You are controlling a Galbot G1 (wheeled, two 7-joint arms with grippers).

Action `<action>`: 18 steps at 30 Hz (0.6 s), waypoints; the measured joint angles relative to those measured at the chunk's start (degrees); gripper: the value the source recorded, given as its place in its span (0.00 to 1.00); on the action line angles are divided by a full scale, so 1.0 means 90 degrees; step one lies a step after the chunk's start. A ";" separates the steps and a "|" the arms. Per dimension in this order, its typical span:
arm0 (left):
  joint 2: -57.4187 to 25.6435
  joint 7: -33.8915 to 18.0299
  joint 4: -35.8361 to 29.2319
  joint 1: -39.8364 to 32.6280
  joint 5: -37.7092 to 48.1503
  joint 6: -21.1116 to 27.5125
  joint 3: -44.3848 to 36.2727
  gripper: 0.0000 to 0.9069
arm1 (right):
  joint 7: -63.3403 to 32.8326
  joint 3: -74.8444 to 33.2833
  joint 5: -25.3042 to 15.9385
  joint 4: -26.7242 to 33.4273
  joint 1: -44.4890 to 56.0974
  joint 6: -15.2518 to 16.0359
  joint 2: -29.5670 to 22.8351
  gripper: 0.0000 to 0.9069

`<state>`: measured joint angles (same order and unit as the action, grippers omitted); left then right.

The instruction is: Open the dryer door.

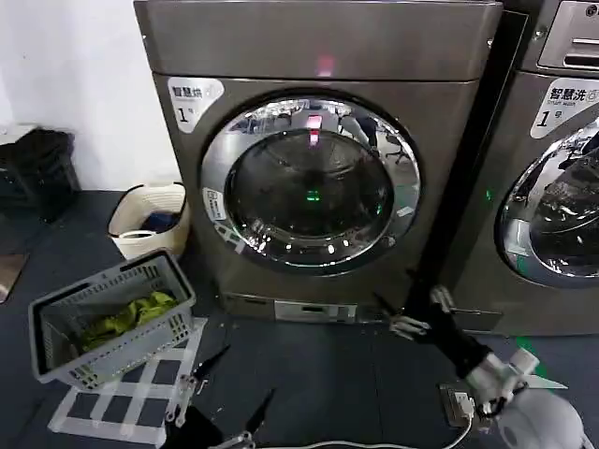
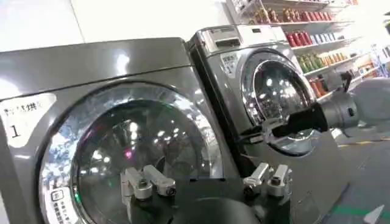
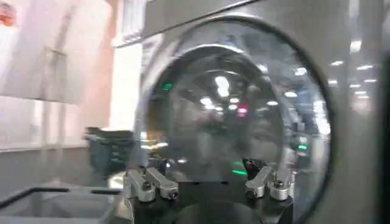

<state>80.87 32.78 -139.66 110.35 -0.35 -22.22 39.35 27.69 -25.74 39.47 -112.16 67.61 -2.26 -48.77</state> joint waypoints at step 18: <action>0.0352 -0.0001 -0.0309 0.0222 -0.0020 -0.0038 0.0356 1.00 | 0.0271 0.2979 0.0310 0.2213 -0.3641 -0.0370 -0.0269 1.00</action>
<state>84.04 32.77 -142.44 112.34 -0.53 -22.57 42.56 30.13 1.08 42.26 -92.24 34.83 -5.59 -51.19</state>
